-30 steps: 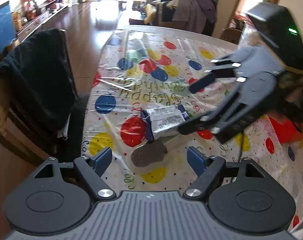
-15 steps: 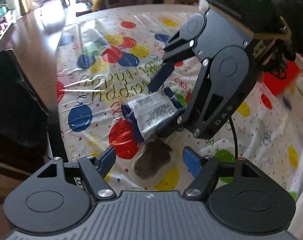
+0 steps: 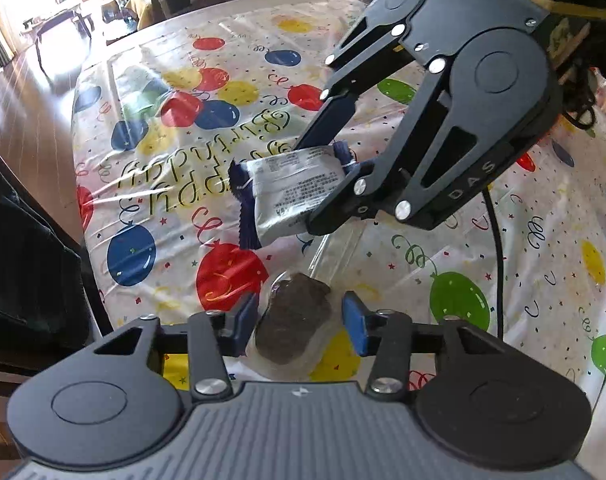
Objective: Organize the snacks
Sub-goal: 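Grasp the white-and-blue biscuit packet with the right gripper while the left grasps the chocolate lollipop, then carry the biscuit packet with the right gripper while the left carries the lollipop into the box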
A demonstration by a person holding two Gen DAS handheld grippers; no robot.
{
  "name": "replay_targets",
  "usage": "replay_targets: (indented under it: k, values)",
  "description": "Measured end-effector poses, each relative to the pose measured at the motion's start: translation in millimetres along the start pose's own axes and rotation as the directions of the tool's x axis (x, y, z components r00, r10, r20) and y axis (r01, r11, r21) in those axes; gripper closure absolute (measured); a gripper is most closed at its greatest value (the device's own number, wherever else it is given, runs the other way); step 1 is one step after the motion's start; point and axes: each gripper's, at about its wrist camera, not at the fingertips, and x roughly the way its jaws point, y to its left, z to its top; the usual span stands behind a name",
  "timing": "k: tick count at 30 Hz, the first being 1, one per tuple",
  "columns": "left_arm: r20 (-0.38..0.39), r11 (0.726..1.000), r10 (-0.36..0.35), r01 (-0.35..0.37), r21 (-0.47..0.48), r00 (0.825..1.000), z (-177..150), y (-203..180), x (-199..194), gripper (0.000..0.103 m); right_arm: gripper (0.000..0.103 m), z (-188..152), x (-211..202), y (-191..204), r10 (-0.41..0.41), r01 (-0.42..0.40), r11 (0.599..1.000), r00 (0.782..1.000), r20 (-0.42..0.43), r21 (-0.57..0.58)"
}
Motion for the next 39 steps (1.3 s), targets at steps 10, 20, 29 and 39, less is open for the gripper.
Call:
replay_targets:
  k: [10, 20, 29, 39]
  values:
    - [0.018, 0.992, 0.064, -0.062, -0.112, 0.998, -3.8, -7.8, -1.4, 0.063, 0.055, -27.8, -27.2, 6.5, -0.13, 0.123, 0.976, 0.991, 0.026, 0.18]
    - [0.014, 0.949, 0.122, -0.112, -0.295, 0.992, -8.2, -13.2, -7.9, 0.063, 0.055, -73.5, -61.7, 11.7, -0.263, 0.253, 0.882, 0.964, -0.031, 0.398]
    - [0.02, 0.915, 0.149, -0.13, -0.383, 0.989, -10.3, -29.8, -21.5, 0.063, 0.055, -108.5, -100.7, 30.4, -0.319, 0.293, 0.835, 0.947, -0.024, 0.467]
    - [0.079, 0.91, 0.188, -0.144, -0.388, 0.979, 18.6, -81.1, -48.8, 0.063, 0.055, -150.7, -158.6, 30.0, -0.421, 0.344, 0.752, 0.907, 0.008, 0.562]
